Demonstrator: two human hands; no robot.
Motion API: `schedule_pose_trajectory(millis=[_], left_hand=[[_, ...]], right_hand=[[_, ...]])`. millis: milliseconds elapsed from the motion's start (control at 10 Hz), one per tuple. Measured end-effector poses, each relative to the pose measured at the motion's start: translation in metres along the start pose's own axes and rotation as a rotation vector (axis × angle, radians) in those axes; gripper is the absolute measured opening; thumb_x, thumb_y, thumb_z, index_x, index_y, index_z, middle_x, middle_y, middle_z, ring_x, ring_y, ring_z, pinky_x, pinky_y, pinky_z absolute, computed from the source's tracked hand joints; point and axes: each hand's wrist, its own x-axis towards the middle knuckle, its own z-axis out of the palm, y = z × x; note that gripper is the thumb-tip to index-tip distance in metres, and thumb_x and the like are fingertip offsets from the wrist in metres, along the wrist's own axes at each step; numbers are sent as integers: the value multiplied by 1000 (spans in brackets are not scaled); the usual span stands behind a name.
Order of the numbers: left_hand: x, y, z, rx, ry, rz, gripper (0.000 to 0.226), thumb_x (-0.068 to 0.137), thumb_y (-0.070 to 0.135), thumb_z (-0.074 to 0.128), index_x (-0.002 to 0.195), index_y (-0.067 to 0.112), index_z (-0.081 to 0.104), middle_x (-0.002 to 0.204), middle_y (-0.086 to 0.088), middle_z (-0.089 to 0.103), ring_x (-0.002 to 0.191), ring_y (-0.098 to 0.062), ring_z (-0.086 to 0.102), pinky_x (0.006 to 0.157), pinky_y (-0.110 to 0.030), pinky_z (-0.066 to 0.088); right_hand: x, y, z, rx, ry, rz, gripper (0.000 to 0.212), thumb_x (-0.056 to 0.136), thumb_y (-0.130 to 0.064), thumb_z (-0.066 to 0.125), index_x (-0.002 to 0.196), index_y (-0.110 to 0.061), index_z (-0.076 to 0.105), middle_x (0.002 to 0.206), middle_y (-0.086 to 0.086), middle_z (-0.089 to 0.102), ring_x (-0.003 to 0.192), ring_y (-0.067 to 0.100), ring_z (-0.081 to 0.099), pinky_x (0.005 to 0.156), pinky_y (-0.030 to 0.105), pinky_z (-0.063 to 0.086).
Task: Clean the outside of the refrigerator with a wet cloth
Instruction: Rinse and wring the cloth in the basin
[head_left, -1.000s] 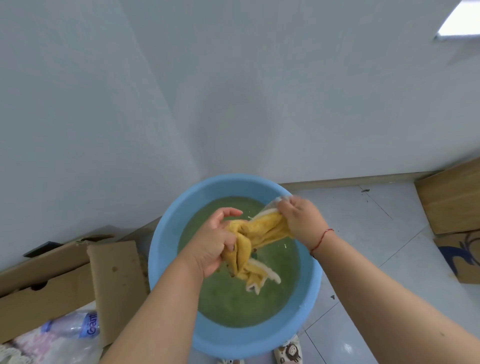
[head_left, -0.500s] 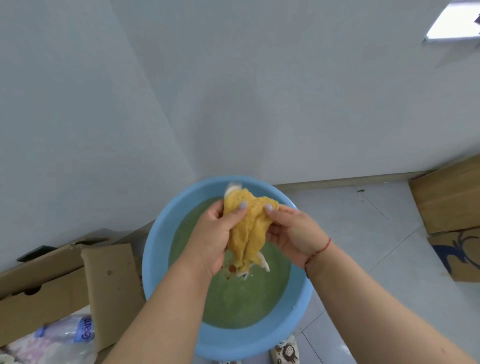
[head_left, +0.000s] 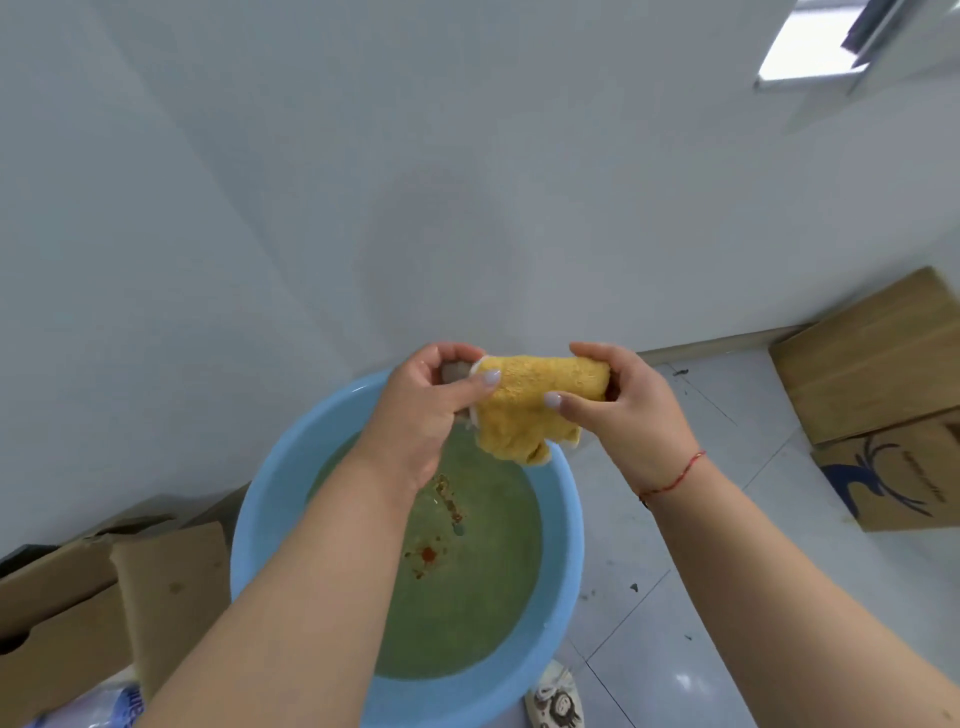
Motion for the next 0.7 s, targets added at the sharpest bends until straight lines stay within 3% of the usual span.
schedule_pose_trajectory(millis=[100,200,300,400,500,600,700], left_hand=[[19,13,18,364,-53,259,19,77,4,78,86,12,62,81,-6,63,71,-10,57,68,-9,45],[38,3,21,678,-6,421,25,75,15,81,90,19,60,86,-6,67,82,-17,58,72,-11,39],[54,-45,10,1005,-64,295,46,81,20,75,122,30,59,107,-5,66,105,-27,54,92,-35,45],[53,-96,-7,1276,-183,13,51,92,17,62,137,36,50,129,-9,51,123,-31,45,105,-41,39],[51,-113,-16,1176,-122,-82,52,97,15,54,144,35,43,136,-7,34,119,-25,44,104,-36,41],[49,-112,-13,1118,-134,-19,53,97,20,56,145,35,41,131,-3,35,111,-18,44,97,-27,37],[48,-108,-5,1111,-116,34,51,94,22,59,141,34,43,126,-1,38,106,-17,47,93,-27,40]], right_hand=[[4,-2,-16,-402,273,-310,41,70,-4,78,106,-16,66,90,-9,52,83,11,49,74,6,36],[8,16,-19,-634,501,-552,19,63,-3,79,79,-9,71,86,5,50,81,24,48,74,16,32],[8,56,0,-850,300,-516,19,58,-3,76,73,-6,64,92,14,56,82,33,54,70,33,47],[-5,92,23,-1109,-313,-152,34,81,-36,67,107,-16,61,117,4,49,113,28,45,90,36,44],[-9,105,27,-1103,-269,-140,47,84,-57,56,118,-25,58,119,-4,48,116,20,39,95,32,38],[-4,105,24,-1012,-143,-175,42,86,-49,58,122,-28,58,119,-4,51,112,18,42,94,28,39],[2,106,23,-959,-105,-148,39,86,-43,61,121,-27,58,117,-3,51,111,18,43,91,28,40]])
